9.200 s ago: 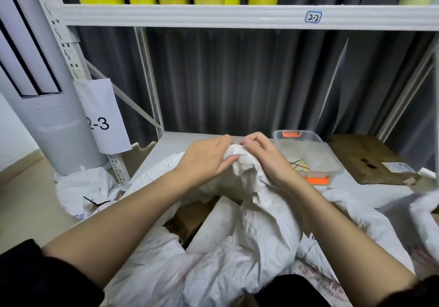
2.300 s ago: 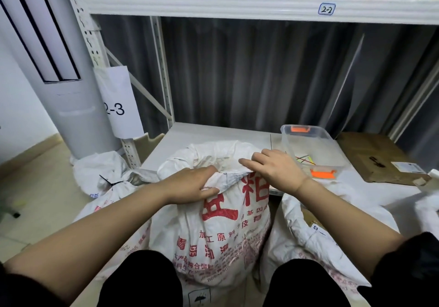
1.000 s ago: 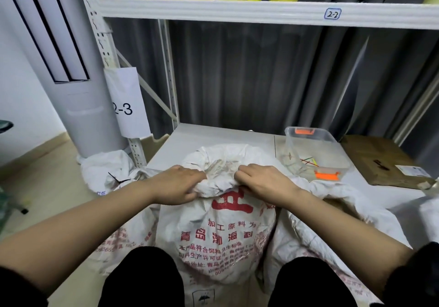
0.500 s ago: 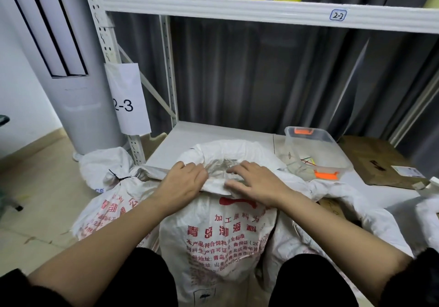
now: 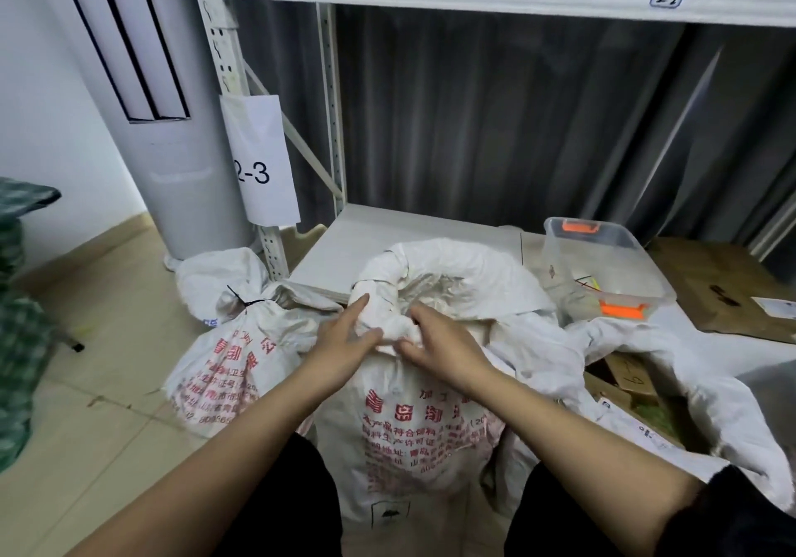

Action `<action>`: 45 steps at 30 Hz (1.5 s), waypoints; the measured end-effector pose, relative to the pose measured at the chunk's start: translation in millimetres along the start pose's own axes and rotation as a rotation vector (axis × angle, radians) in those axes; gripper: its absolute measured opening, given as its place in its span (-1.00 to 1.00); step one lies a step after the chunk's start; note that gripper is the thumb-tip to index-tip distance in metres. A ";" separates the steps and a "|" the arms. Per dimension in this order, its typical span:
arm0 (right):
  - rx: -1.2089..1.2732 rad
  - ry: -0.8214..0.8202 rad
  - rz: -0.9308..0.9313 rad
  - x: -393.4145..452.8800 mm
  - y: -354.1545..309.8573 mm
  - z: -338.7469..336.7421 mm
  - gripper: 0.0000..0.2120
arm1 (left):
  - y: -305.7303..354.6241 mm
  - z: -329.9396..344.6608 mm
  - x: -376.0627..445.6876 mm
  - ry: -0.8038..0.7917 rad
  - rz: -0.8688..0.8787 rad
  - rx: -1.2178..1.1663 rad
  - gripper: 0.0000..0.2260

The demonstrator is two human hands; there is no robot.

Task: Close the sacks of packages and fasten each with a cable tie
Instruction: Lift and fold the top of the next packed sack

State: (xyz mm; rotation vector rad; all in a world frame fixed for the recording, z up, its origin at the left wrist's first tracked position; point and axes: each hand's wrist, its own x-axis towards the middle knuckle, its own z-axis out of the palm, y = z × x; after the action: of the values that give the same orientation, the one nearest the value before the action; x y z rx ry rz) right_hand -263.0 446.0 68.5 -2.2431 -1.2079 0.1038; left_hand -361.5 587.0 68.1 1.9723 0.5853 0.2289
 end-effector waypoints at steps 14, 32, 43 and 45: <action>-0.267 0.230 -0.478 -24.2 18.4 35.3 -0.64 | -10.4 14.3 13.1 0.119 -0.295 -1.125 -0.75; -0.170 -0.262 -0.242 107.1 18.4 21.9 -0.68 | -37.6 14.3 9.7 0.340 -0.016 0.165 -0.47; -0.178 -0.188 -0.305 98.1 59.0 7.1 -0.54 | -40.2 11.2 15.9 0.391 -0.021 -0.346 -0.65; -0.323 -0.185 -0.398 88.7 72.7 4.5 -0.46 | -37.0 10.5 16.0 0.344 -0.168 -0.572 -0.70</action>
State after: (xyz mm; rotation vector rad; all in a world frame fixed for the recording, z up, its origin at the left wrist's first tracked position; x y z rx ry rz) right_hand -158.7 487.2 44.2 -2.2423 -1.8627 -0.0445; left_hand -354.6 600.0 29.2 1.3306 0.7993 0.5702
